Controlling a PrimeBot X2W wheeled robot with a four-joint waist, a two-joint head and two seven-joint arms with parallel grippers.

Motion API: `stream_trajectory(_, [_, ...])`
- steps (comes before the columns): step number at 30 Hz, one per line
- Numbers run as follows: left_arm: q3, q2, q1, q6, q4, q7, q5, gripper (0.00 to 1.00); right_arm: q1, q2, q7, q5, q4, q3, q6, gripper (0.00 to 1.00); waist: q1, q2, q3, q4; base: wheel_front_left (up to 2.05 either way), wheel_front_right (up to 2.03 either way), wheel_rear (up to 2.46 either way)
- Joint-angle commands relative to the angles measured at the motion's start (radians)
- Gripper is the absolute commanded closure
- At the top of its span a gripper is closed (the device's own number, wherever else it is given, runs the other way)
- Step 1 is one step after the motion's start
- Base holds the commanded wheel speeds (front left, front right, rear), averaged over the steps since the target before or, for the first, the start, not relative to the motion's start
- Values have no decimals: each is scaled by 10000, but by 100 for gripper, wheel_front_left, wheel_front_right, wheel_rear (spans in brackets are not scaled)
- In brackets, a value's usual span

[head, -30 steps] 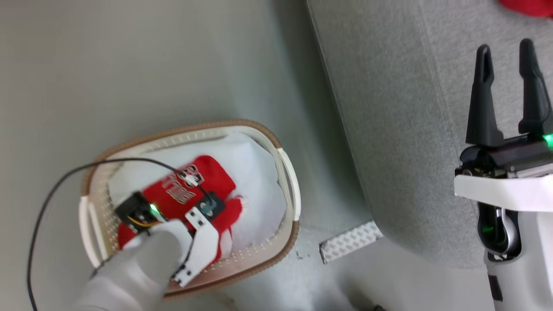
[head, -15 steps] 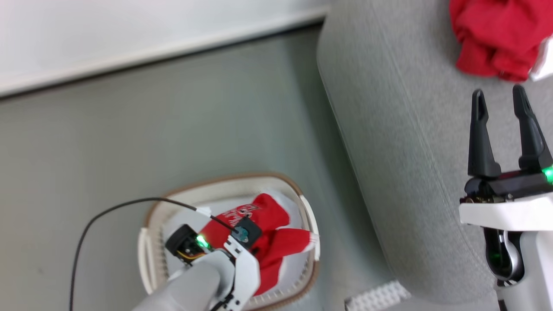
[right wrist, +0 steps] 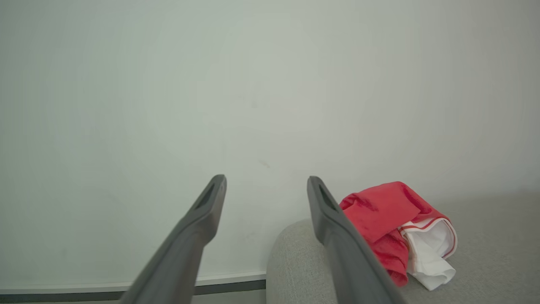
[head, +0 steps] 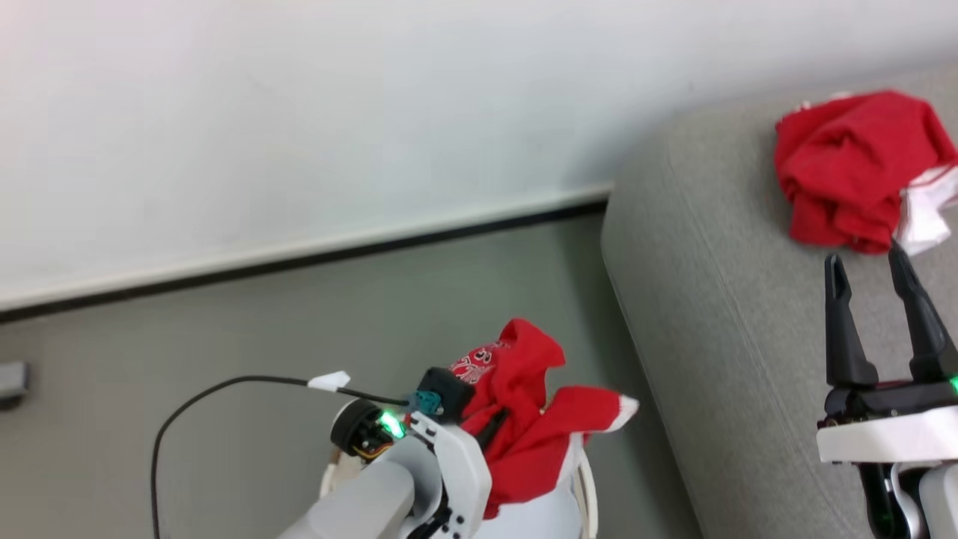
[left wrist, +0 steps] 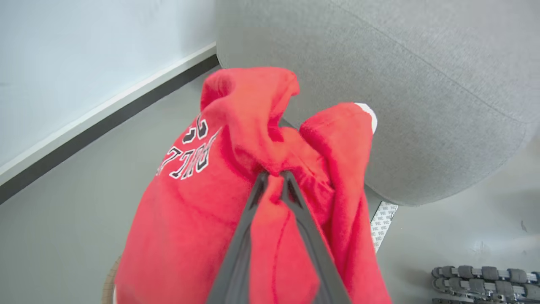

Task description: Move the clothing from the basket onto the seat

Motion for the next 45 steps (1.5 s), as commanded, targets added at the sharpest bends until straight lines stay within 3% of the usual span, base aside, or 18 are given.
stream_trajectory(1, [107,31,135,74,-142,-141,-156,100,221,-76,3,136,57,34,-23,0,3,0,-614,362,0,0,0])
stream_trajectory(8, [855,49,-102,324,-900,-451,-798,100,769,-226,3,309,195,300,-23,0,3,0,-1308,551,0,0,0])
stream_trajectory(21, [1902,1128,-418,692,-3143,-283,-1428,100,1313,-96,5,566,263,863,-23,0,3,0,-1881,743,0,0,0])
stream_trajectory(32, [2099,2097,-105,1450,-5658,652,-1719,100,1330,-194,3,722,398,1326,-23,0,3,0,-1975,771,0,0,0])
stream_trajectory(39, [2026,2364,122,1760,-6499,954,-1743,100,1191,-300,3,777,486,1610,-23,0,3,0,-1960,779,0,0,0])
stream_trajectory(45, [1878,2391,226,1822,-6921,1129,-1705,100,891,-561,5,925,623,2472,-23,0,3,0,-1957,861,0,0,0])
